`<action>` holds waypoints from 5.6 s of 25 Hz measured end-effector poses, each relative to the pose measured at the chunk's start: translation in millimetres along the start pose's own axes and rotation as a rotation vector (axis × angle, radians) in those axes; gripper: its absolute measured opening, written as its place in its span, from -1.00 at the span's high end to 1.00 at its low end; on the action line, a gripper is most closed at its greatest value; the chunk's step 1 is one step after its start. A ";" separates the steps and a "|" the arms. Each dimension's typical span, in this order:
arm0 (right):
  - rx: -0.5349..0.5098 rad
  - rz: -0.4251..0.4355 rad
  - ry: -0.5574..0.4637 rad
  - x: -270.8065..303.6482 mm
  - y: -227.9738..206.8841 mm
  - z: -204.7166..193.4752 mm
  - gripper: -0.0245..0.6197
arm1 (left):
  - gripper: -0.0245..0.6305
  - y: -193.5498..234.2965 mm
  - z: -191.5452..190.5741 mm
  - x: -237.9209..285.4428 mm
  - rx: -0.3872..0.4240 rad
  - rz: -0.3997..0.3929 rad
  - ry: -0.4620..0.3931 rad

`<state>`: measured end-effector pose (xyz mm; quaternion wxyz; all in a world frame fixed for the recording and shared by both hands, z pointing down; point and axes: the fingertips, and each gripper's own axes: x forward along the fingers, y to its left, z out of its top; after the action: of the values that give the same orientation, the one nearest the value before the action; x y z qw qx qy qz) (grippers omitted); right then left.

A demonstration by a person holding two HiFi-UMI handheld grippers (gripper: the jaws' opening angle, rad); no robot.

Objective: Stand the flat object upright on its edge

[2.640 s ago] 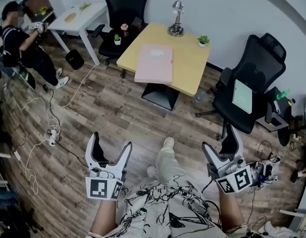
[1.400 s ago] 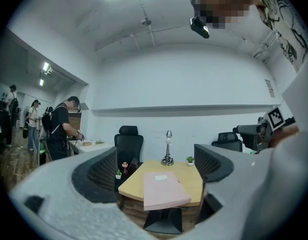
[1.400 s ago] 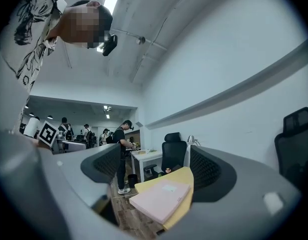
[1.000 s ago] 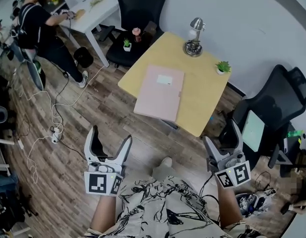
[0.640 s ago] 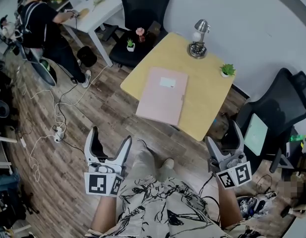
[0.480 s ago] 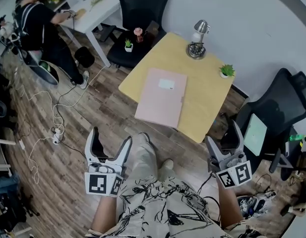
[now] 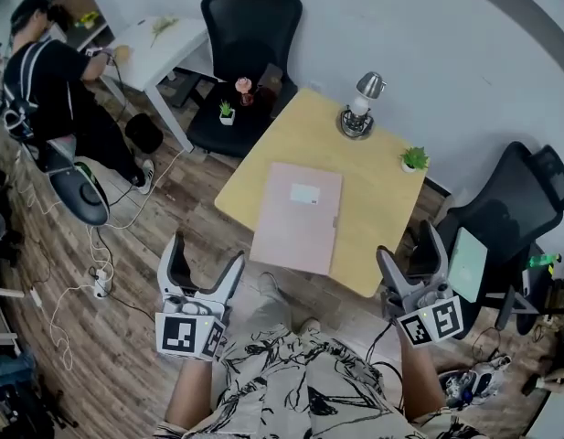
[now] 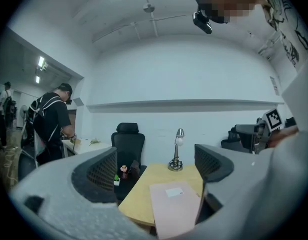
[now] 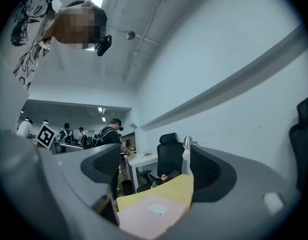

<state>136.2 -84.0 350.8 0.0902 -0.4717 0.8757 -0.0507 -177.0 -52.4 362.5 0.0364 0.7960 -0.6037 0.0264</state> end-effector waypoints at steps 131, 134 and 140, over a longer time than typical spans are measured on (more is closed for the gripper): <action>-0.111 0.133 0.177 209.9 -67.9 -124.3 0.07 | -0.16 5.9 -80.3 278.7 -0.027 -0.455 0.079; -0.125 0.141 0.176 210.0 -68.7 -127.6 0.07 | -0.16 5.8 -83.7 278.8 -0.024 -0.456 0.071; -0.134 0.148 0.181 211.1 -71.2 -133.5 0.07 | -0.16 5.9 -90.1 281.4 -0.024 -0.459 0.073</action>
<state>53.2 -299.0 470.7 -0.0171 -0.4041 0.9141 -0.0277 -106.6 -315.8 476.6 0.0727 0.9103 -0.4056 0.0392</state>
